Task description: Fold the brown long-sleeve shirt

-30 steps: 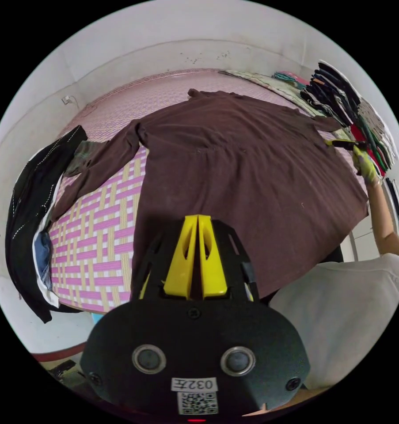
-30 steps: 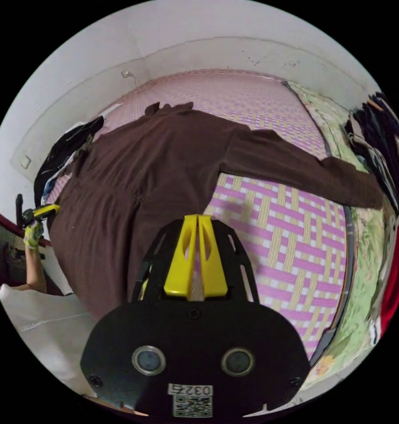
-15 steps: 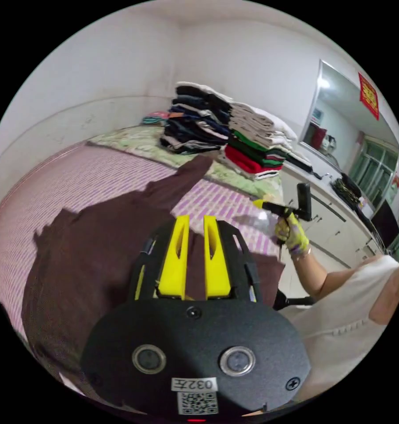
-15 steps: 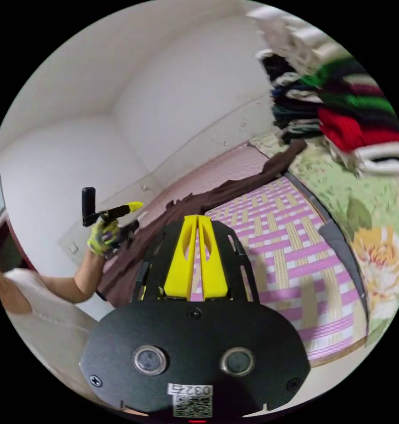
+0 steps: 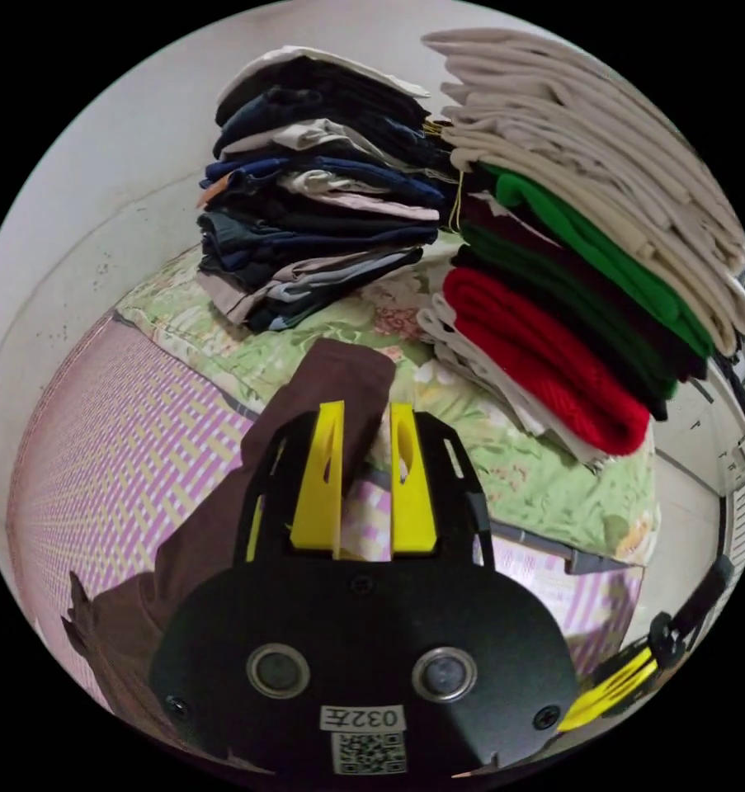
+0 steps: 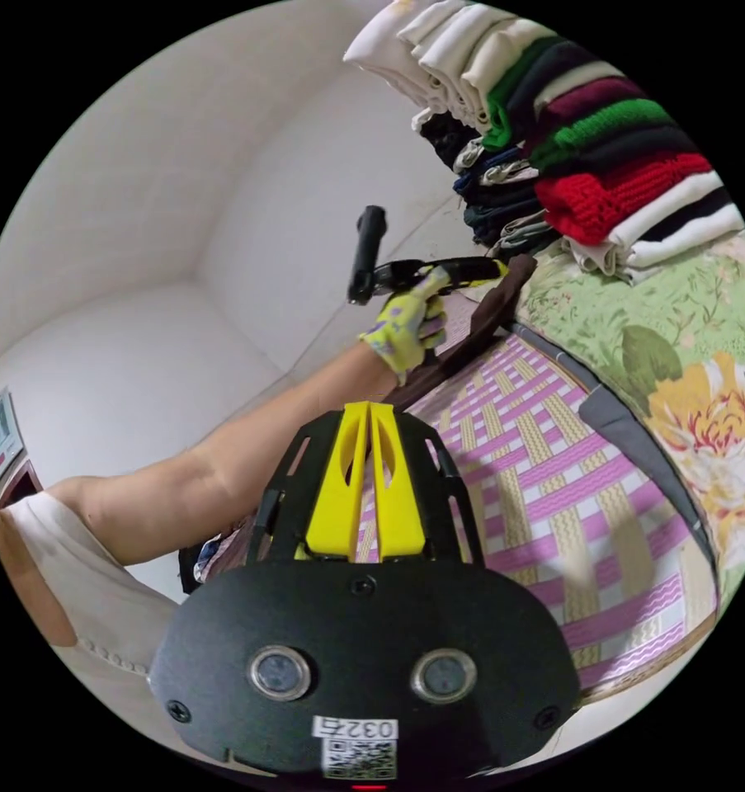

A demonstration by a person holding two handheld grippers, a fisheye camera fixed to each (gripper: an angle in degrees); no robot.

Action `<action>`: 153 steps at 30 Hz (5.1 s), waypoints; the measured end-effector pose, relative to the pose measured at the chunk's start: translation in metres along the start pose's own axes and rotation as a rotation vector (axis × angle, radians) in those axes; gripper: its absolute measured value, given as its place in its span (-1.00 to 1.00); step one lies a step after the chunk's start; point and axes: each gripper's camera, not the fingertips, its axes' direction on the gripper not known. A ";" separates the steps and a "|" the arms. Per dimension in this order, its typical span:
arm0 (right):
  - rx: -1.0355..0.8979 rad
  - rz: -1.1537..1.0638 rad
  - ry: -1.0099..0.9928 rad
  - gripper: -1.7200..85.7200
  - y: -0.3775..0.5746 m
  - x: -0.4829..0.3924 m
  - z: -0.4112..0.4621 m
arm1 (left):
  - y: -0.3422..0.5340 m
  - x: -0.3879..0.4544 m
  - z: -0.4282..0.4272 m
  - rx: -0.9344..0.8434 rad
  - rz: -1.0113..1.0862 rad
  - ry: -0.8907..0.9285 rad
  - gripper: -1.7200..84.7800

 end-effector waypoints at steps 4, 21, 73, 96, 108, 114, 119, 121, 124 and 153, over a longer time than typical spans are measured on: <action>-0.003 -0.008 0.005 -0.98 -0.010 -0.002 -0.006 | -0.017 -0.009 0.029 -0.090 -0.037 0.100 -0.79; -0.006 0.006 0.038 -0.98 -0.031 0.004 -0.009 | 0.070 -0.223 -0.060 0.235 -0.632 0.901 -0.98; -0.469 -0.295 0.379 -0.97 0.202 -0.090 0.127 | 0.370 -0.279 -0.299 0.832 -0.996 0.515 -0.99; -0.866 -0.669 -0.007 -0.97 0.340 -0.213 0.290 | 0.506 -0.322 -0.395 0.895 -1.076 0.232 -0.98; -0.727 -0.521 -0.054 -0.97 0.289 -0.169 0.248 | 0.517 -0.315 -0.409 0.964 -1.086 0.236 -0.99; -0.558 -0.388 -0.025 -0.97 0.244 -0.125 0.204 | 0.447 -0.319 -0.395 0.998 -1.077 0.310 -0.99; -0.401 -0.369 0.051 -0.97 0.200 -0.114 0.160 | 0.341 -0.311 -0.416 1.125 -0.971 0.461 -0.98; -0.378 -0.405 0.031 -0.97 0.195 -0.126 0.150 | 0.322 -0.307 -0.429 1.181 -0.925 0.507 -0.98; -0.425 -0.523 -0.009 -0.97 0.205 -0.161 0.154 | 0.317 -0.305 -0.452 1.185 -0.827 0.506 -0.98; -0.734 -0.216 0.036 -0.78 0.189 -0.056 0.227 | 0.219 -0.179 -0.163 -0.032 -0.578 -0.028 -0.99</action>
